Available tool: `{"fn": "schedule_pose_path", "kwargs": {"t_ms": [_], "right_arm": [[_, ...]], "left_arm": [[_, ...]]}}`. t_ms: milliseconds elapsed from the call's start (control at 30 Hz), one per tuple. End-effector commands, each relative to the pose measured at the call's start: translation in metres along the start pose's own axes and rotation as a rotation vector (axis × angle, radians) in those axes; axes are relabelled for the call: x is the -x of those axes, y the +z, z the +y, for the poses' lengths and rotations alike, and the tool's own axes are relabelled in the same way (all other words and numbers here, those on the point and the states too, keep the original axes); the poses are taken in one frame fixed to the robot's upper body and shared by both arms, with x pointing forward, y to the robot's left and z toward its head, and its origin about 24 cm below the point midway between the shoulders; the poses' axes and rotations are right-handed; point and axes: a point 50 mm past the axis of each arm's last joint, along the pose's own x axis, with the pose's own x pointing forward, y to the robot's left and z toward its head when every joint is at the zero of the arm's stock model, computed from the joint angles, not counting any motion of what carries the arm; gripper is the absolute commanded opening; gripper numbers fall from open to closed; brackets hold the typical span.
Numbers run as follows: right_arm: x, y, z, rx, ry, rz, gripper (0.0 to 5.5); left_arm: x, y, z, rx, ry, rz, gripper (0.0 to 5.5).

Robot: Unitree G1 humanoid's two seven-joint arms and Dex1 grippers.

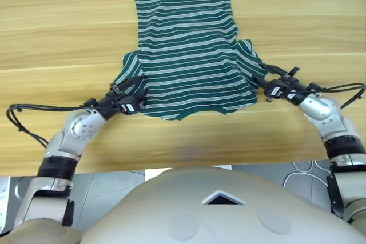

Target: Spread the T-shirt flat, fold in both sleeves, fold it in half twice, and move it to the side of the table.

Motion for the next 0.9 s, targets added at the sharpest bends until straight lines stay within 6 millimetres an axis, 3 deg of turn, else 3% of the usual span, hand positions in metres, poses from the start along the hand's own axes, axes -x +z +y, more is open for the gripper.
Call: {"fn": "schedule_pose_path", "kwargs": {"t_ms": [33, 167, 433, 533, 633, 700, 800, 900], "right_arm": [[0.012, -0.015, 0.005, 0.01, 0.036, 0.091, 1.82], [0.03, -0.027, 0.009, 0.016, 0.058, 0.164, 1.82], [0.025, -0.017, 0.001, 0.041, 0.008, 0.096, 1.82], [0.022, -0.005, -0.009, 0.023, -0.09, 0.015, 1.82], [0.023, 0.023, -0.032, -0.049, -0.261, -0.156, 1.82], [0.026, 0.038, -0.037, -0.082, -0.28, -0.238, 1.82], [0.029, 0.053, -0.018, -0.143, -0.173, -0.305, 1.82], [0.027, 0.054, 0.029, -0.238, 0.032, -0.279, 1.82]], "left_arm": [[0.026, -0.022, -0.029, 0.006, -0.153, 0.188, 2.03], [0.034, -0.025, -0.028, 0.0, -0.142, 0.216, 2.03], [0.022, -0.016, -0.022, -0.015, -0.087, 0.146, 2.03], [0.014, -0.008, -0.017, -0.014, -0.03, 0.089, 2.03], [0.011, -0.003, -0.013, -0.019, 0.009, 0.063, 2.03], [0.011, 0.0, -0.007, -0.024, 0.048, 0.048, 2.03], [0.01, 0.007, 0.002, -0.025, 0.113, 0.01, 2.03], [0.01, 0.014, 0.011, -0.031, 0.177, -0.017, 2.03]]}}
